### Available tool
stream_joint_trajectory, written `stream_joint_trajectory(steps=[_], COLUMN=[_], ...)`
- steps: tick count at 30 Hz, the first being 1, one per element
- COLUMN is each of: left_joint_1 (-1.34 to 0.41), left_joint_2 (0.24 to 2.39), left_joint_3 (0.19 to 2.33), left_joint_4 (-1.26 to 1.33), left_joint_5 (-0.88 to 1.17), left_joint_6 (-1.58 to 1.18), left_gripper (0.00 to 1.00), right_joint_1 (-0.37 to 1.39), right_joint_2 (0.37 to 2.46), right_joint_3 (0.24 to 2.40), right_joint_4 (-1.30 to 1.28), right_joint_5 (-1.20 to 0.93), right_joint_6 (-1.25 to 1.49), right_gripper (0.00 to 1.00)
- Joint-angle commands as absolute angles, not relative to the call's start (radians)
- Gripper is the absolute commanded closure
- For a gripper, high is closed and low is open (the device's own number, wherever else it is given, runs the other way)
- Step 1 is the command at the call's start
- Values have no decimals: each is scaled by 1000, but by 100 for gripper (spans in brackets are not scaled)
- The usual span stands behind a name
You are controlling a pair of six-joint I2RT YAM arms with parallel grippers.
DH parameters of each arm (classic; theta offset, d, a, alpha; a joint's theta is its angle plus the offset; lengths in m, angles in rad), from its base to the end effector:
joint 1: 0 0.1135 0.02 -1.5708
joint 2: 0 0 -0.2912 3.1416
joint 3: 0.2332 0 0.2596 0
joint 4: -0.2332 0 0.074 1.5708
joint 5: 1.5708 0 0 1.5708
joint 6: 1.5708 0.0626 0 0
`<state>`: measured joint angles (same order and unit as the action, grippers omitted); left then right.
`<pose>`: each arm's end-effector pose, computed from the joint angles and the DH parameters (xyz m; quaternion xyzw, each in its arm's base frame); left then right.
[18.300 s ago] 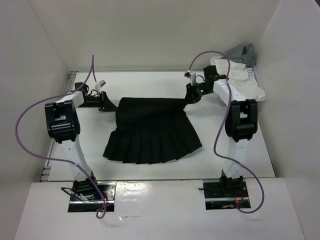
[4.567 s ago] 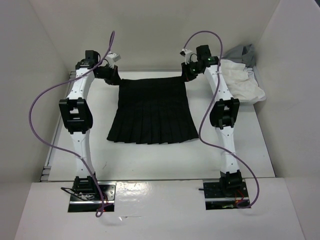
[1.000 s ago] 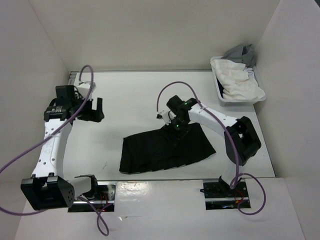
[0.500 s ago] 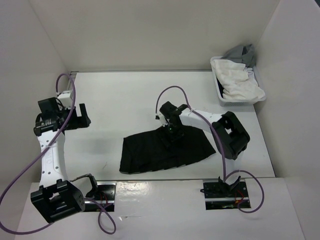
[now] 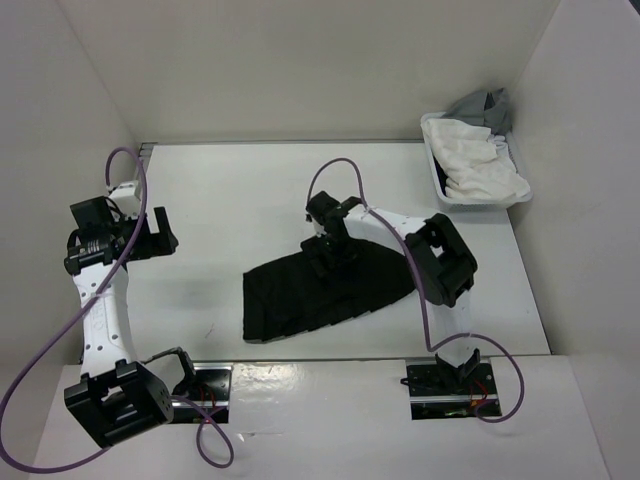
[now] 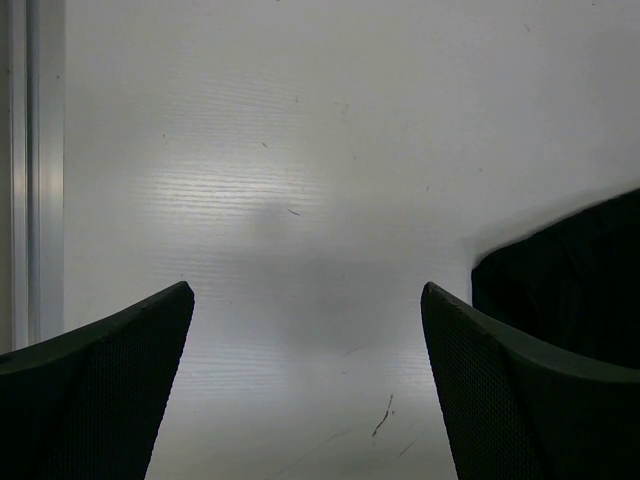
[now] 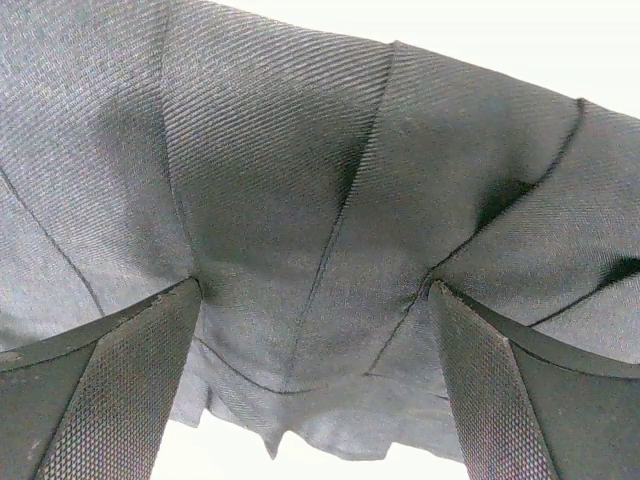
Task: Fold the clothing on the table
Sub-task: Fold the skirt
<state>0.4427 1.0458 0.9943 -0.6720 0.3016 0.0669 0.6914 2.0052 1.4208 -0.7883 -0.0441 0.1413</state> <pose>0.2155 0.0816 0.3238 -0.1077 0.8969 -0.0301 0.4278 0.3165 0.2656 0.1545 -0.2723 0.9569 0.0600 0.0815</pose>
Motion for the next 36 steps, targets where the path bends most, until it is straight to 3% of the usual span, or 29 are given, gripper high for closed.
stream_joint_trajectory(steps=[1,12,19,25,33,36], left_joint_1=[449,449,449,381,268,268], left_joint_2=[1034,1043,1034,1135,1486,1650], left_joint_3=[988,988,988,1017,1143,1227], left_joint_4=[-644,-644,-644,-698,-699,-709], left_joint_5=[328,337,376,567,758,844], left_joint_6=[49,58,69,208,448,512], left_gripper=[0,0,0,0,0,0], right_joint_1=[690,644,644,644,632,548], right_joint_2=[2118,2341,2419,2284,1913,1805], right_joint_3=[1514,1876,1983,1916,1823,1696], right_joint_4=[-623,-646,-684,-666,-675,-713], right_joint_5=[40,107,144,51,-80,-106], right_joint_6=[161,192,222,184,-79,-176], right_gripper=[1,1,1,1,1,1])
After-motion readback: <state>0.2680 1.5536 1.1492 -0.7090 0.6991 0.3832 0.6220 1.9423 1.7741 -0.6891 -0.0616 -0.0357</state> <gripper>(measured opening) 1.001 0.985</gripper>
